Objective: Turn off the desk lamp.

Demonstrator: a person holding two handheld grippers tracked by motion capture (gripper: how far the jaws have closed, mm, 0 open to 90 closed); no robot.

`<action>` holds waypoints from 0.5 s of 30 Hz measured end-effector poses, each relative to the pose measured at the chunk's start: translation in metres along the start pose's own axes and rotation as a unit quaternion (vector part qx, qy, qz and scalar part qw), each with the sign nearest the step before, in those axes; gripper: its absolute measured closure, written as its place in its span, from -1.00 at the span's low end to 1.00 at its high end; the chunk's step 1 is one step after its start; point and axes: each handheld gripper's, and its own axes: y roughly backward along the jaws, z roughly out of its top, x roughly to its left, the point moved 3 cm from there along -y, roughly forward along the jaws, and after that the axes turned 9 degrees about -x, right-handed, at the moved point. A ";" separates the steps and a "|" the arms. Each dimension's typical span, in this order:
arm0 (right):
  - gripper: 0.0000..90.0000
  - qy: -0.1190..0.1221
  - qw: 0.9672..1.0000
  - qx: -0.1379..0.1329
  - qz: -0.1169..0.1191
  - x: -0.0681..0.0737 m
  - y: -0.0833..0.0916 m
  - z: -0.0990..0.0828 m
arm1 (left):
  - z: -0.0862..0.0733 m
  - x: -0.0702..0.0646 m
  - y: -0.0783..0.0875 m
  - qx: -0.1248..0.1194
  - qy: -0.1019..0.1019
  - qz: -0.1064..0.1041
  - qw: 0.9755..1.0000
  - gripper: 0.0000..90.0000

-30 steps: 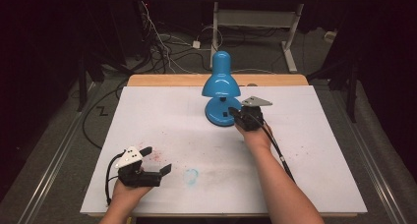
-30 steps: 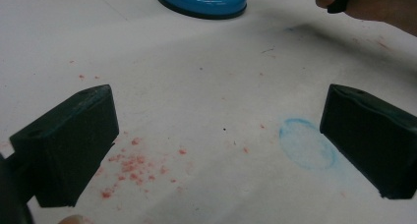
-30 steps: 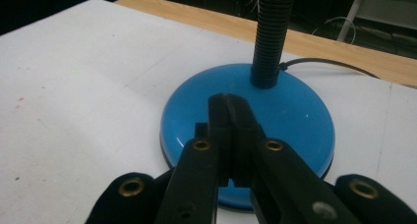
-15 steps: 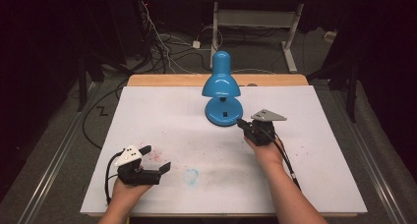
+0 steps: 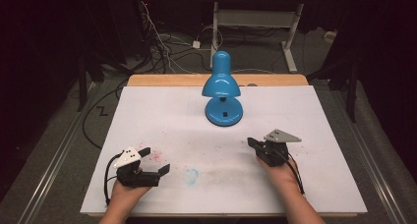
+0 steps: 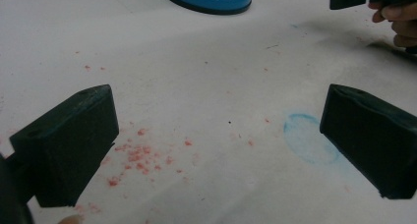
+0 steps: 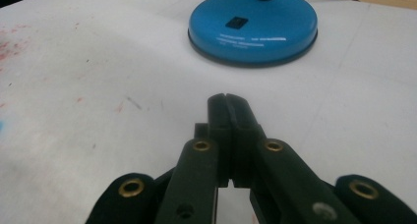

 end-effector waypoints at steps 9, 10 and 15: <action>1.00 -0.002 1.000 -0.008 0.000 0.001 0.059 -0.022 | -0.003 0.001 0.004 -0.002 0.002 0.003 1.000 -0.99; 1.00 -0.010 1.000 -0.016 -0.006 0.000 0.071 -0.027 | -0.003 0.001 0.003 -0.001 0.001 0.003 1.000 -0.99; 1.00 -0.010 1.000 -0.025 -0.003 -0.001 0.078 -0.028 | -0.003 0.000 0.002 0.002 -0.001 0.005 1.000 -0.99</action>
